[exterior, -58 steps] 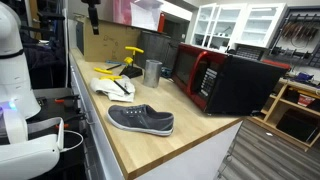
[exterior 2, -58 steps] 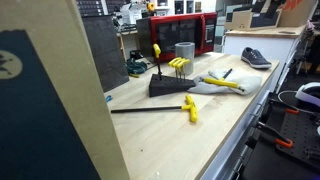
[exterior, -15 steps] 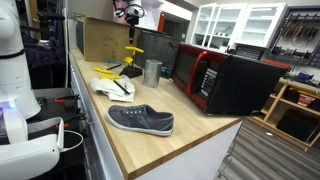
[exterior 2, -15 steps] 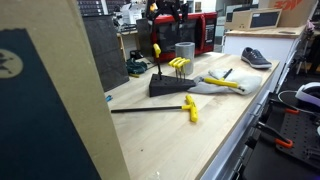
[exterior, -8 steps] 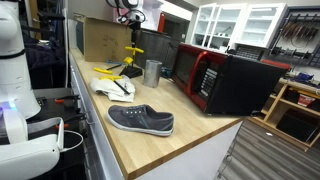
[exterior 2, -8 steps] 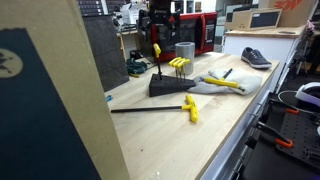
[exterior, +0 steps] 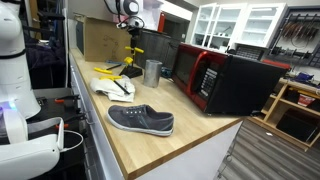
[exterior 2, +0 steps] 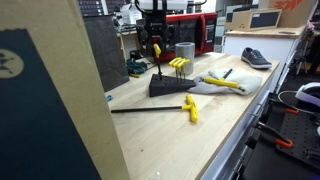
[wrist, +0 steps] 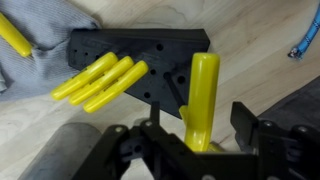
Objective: Remove one black object furthest from you from the black stand
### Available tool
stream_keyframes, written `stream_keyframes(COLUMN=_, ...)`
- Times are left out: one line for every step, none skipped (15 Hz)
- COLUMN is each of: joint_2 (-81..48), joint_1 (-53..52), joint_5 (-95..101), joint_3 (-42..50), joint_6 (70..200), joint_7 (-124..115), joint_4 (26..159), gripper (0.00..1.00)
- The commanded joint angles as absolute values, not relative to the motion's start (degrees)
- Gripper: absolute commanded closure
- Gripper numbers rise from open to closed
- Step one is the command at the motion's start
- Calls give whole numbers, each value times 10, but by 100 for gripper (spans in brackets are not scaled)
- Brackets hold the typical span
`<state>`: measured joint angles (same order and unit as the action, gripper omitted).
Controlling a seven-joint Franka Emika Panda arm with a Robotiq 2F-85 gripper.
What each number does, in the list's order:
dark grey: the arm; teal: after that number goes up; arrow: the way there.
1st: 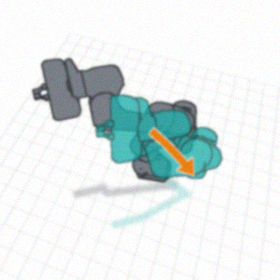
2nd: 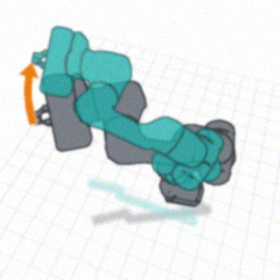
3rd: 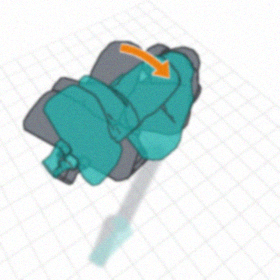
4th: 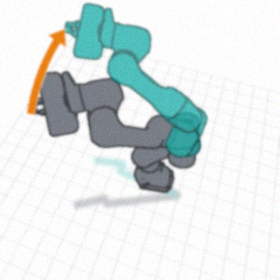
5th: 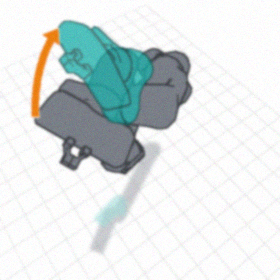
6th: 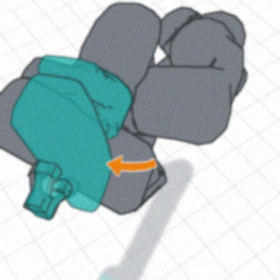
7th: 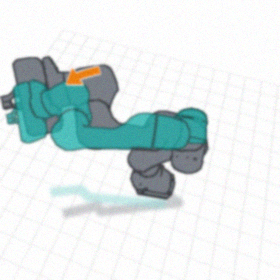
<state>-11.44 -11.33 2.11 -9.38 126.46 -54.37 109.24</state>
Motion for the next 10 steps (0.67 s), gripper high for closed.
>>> stream_keyframes(joint_2=-119, joint_1=-129, joint_5=41, joint_3=-80, joint_6=1258, joint_7=-568, joint_4=1076, gripper=58)
stream_keyframes(joint_2=-118, joint_1=-131, joint_5=44, joint_3=-78, joint_6=1261, joint_7=-567, joint_4=1077, gripper=66)
stream_keyframes(joint_2=-114, joint_1=-131, joint_5=52, joint_3=-77, joint_6=1264, joint_7=-567, joint_4=1080, gripper=73)
stream_keyframes(joint_2=-111, joint_1=-131, joint_5=60, joint_3=-76, joint_6=1267, joint_7=-565, joint_4=1082, gripper=80)
stream_keyframes(joint_2=-107, joint_1=-131, joint_5=66, joint_3=-76, joint_6=1269, joint_7=-562, joint_4=1084, gripper=88)
stream_keyframes(joint_2=-104, joint_1=-132, joint_5=71, joint_3=-76, joint_6=1269, joint_7=-561, joint_4=1085, gripper=95)
stream_keyframes(joint_2=-98, joint_1=-132, joint_5=74, joint_3=-76, joint_6=1268, joint_7=-557, joint_4=1089, gripper=99)
stream_keyframes(joint_2=-94, joint_1=-132, joint_5=74, joint_3=-77, joint_6=1267, joint_7=-554, joint_4=1090, gripper=97)
stream_keyframes(joint_2=-90, joint_1=-132, joint_5=73, joint_3=-78, joint_6=1266, joint_7=-551, joint_4=1092, gripper=95)
stream_keyframes(joint_2=-85, joint_1=-131, joint_5=69, joint_3=-79, joint_6=1264, joint_7=-547, joint_4=1094, gripper=95)
